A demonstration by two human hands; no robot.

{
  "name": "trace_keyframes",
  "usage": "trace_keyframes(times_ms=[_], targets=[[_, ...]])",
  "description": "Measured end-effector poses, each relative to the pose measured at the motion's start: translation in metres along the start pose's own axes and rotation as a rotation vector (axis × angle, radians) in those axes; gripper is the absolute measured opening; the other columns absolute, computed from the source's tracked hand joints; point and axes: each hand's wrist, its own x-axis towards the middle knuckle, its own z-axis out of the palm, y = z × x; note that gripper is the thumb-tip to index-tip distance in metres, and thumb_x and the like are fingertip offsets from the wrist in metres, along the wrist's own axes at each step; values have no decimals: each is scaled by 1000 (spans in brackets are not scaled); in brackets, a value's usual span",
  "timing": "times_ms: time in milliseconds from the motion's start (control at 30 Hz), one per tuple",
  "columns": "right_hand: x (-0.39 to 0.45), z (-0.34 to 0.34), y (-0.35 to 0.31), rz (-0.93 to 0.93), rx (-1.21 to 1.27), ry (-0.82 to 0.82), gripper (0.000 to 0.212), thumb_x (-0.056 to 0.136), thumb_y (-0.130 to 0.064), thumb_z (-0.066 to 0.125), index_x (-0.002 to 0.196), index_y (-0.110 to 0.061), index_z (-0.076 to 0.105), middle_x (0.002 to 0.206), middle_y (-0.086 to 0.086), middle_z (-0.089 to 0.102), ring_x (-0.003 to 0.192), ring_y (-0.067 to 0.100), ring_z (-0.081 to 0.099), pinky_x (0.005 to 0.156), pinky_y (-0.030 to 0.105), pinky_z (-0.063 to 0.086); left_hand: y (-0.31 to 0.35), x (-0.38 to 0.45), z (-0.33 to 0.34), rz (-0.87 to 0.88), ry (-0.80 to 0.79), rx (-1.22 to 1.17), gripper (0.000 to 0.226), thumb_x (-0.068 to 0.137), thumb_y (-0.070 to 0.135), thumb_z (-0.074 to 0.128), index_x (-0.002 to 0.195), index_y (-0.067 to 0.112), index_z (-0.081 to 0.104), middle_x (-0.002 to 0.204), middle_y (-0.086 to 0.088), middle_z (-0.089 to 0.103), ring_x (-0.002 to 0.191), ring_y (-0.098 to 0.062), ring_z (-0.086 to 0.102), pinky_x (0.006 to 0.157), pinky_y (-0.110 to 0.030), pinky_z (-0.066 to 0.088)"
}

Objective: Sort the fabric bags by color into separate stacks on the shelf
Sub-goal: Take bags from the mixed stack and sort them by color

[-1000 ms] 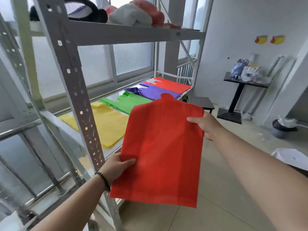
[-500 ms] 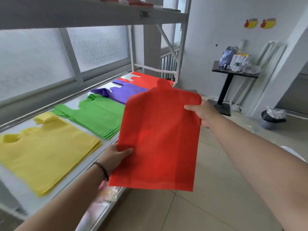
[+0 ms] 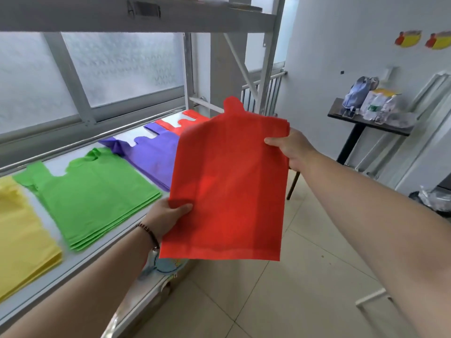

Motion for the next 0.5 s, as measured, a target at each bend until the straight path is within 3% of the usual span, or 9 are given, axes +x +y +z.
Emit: trace_keyframes(times_ms=[100,167,300,433,500], targets=[[48,-3,-3,-21,-16,-12,44,83,-7,67,124,-16,54,121,8,61,108,28,60,90,44,50,8,39,13,6,46,-12,11,81,5,68,76,15,67,56,8,70,52,-9,64,78,-37,53],[82,-3,-6,-66,-45,-27,45,82,-8,68,124,-17,54,121,9,61,109,27,59,90,42,50,12,68,19,8,85,-26,10,81,5,68,77,15,68,57,6,71,53,-12,64,75,-35,55],[156,-1,-20,-108,-78,-95,45,82,-9,68,123,-20,53,120,8,61,109,27,59,95,47,49,33,128,31,40,133,-47,11,83,4,65,77,14,66,54,8,69,46,-4,63,51,-19,55],[229,8,-38,-160,-94,-172,51,79,-9,69,126,-21,52,120,7,62,110,27,60,97,50,48,55,181,39,64,196,-38,11,84,6,65,78,16,66,69,2,71,49,-1,63,60,-23,55],[259,13,-43,-184,-102,-207,46,81,-6,67,124,-18,53,118,7,62,110,27,60,97,49,48,64,200,45,59,239,-33,11,84,7,65,79,16,66,70,4,68,49,0,63,58,-20,54]])
